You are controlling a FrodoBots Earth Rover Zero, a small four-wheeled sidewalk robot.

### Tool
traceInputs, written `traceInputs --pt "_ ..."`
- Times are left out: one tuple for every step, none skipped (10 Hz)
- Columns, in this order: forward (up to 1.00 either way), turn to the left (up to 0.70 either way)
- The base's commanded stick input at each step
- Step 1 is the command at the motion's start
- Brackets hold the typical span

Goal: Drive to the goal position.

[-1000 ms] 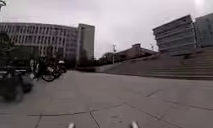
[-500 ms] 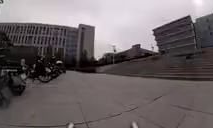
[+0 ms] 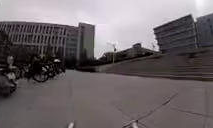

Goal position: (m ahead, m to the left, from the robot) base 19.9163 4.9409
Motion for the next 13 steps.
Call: traceInputs --pt "0.70 0.27" --pt "0.70 0.27" --pt "0.70 0.27" --pt "0.70 0.27" --pt "0.70 0.27" --pt "0.70 0.27" --pt "0.70 0.00" --pt "0.70 0.00" --pt "0.70 0.00" --pt "0.70 0.00" --pt "0.70 0.00" --pt "0.70 0.00" --pt "0.70 0.00"
